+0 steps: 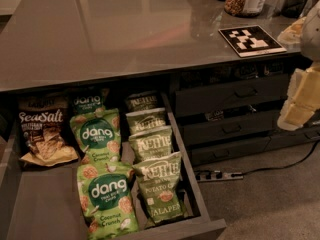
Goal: Pick brown chip bag from top drawer and place on counter
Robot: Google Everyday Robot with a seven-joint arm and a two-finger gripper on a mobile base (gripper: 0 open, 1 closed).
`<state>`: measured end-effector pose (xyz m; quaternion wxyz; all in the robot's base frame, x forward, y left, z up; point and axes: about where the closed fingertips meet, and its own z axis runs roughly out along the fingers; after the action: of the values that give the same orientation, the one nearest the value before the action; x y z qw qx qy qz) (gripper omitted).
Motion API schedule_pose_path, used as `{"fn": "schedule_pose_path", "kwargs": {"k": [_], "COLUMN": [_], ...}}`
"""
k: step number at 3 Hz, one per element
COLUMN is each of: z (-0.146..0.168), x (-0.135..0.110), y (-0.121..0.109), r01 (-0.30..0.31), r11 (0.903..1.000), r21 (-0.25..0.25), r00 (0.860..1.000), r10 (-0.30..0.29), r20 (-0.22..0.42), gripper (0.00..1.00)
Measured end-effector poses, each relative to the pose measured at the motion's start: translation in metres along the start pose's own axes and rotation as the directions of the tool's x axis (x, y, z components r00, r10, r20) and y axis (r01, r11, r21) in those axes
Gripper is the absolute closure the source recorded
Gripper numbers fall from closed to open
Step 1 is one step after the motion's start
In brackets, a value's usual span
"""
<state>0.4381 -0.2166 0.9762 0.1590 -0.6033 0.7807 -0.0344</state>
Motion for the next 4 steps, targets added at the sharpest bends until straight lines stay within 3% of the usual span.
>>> {"fn": "schedule_pose_path", "kwargs": {"k": [1,2,3,4], "z": [0.0,0.025,0.054,0.054], "x": [0.0,-0.033,-0.056,-0.056], "y": [0.0,-0.003,-0.007,-0.007], "r01": [0.0,0.031,0.135,0.134], "r11": [1.0,0.9993,0.9831,0.9834], "r21": [0.0,-0.023,-0.123,-0.122], "r00": [1.0,0.996,0.98,0.98], "r10": [0.0,-0.029,-0.114,-0.114], "r20": [0.0,0.081,0.162,0.162], "gripper": [0.0,0.0,0.0,0.0]}}
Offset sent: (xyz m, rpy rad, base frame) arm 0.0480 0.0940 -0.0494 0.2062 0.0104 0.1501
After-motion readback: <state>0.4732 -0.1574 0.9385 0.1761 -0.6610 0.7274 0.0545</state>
